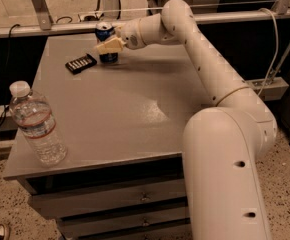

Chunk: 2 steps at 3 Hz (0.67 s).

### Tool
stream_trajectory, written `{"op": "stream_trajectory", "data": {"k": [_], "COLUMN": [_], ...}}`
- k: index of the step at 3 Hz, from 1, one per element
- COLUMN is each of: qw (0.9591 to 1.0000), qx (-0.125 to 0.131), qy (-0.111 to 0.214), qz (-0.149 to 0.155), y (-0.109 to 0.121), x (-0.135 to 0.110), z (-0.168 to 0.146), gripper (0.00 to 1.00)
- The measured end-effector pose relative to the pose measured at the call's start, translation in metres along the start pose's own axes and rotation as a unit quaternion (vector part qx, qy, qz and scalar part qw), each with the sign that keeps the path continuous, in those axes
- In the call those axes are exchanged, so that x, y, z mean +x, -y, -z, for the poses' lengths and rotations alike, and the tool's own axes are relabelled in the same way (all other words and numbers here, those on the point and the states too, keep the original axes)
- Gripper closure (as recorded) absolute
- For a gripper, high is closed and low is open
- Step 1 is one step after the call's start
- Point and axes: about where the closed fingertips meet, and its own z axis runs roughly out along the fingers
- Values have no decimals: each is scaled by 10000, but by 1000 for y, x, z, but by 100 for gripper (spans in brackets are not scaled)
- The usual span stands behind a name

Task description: Move pepsi can near rxbar chocolate

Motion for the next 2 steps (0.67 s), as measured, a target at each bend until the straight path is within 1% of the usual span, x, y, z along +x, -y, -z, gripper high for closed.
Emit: {"op": "stream_trajectory", "data": {"k": [1,2], "qw": [9998,9997], "qx": [-109,-91], "qy": [-56,-79], "qz": [-164,-216], "y": [-8,-15], "x": [4,4], "z": [7,26], "gripper": [0,0]}}
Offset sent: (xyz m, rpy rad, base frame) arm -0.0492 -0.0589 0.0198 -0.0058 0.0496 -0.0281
